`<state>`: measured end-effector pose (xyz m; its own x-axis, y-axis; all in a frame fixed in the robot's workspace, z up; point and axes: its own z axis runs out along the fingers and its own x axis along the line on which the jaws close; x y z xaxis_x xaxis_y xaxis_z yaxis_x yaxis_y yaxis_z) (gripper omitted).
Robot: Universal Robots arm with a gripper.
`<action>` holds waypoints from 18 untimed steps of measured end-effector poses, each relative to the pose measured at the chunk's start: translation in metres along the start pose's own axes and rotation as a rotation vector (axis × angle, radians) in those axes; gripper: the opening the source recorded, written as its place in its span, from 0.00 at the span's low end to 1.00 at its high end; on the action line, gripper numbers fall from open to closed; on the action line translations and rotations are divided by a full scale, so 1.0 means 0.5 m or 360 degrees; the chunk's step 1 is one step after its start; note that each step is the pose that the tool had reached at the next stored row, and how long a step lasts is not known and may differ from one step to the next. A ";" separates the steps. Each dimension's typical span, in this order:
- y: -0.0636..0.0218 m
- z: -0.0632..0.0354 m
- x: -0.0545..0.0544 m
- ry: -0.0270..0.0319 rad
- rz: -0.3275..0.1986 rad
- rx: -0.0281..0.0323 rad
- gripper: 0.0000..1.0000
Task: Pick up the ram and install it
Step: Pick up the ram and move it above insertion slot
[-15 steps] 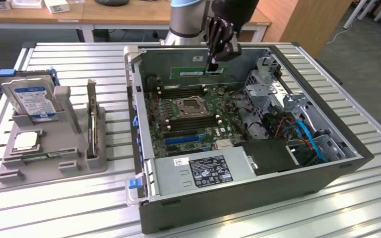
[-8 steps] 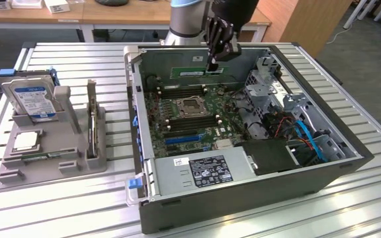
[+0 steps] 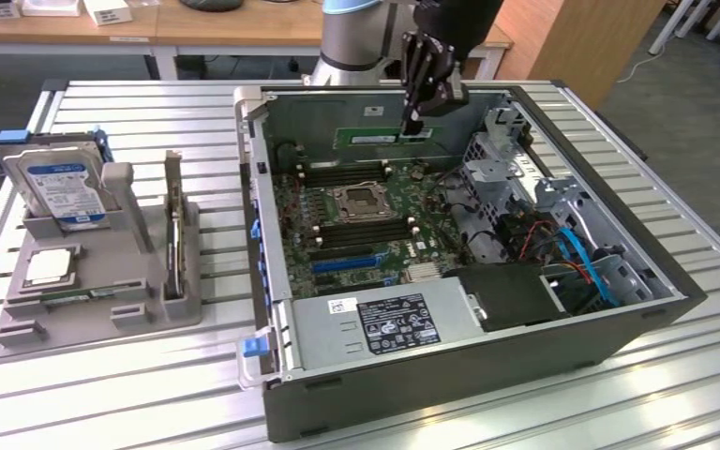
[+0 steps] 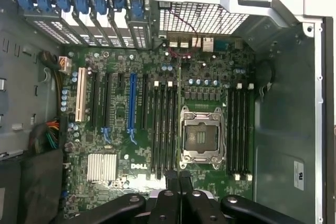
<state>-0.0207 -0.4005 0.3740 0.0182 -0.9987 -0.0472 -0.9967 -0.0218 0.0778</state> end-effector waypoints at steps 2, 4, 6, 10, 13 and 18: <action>-0.002 0.000 0.002 0.00000 -0.0003 0.00000 0.12; -0.002 0.001 0.003 0.00009 -0.0013 -0.00005 0.12; -0.002 0.003 0.004 0.00020 -0.0028 -0.00010 0.12; -0.003 0.009 0.005 0.00040 -0.0055 -0.00019 0.12; -0.003 0.016 0.005 0.00052 -0.0068 -0.00025 0.12; -0.004 0.028 0.006 0.00056 -0.0075 -0.00028 0.12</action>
<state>-0.0196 -0.4027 0.3595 0.0657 -0.9967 -0.0474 -0.9946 -0.0692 0.0773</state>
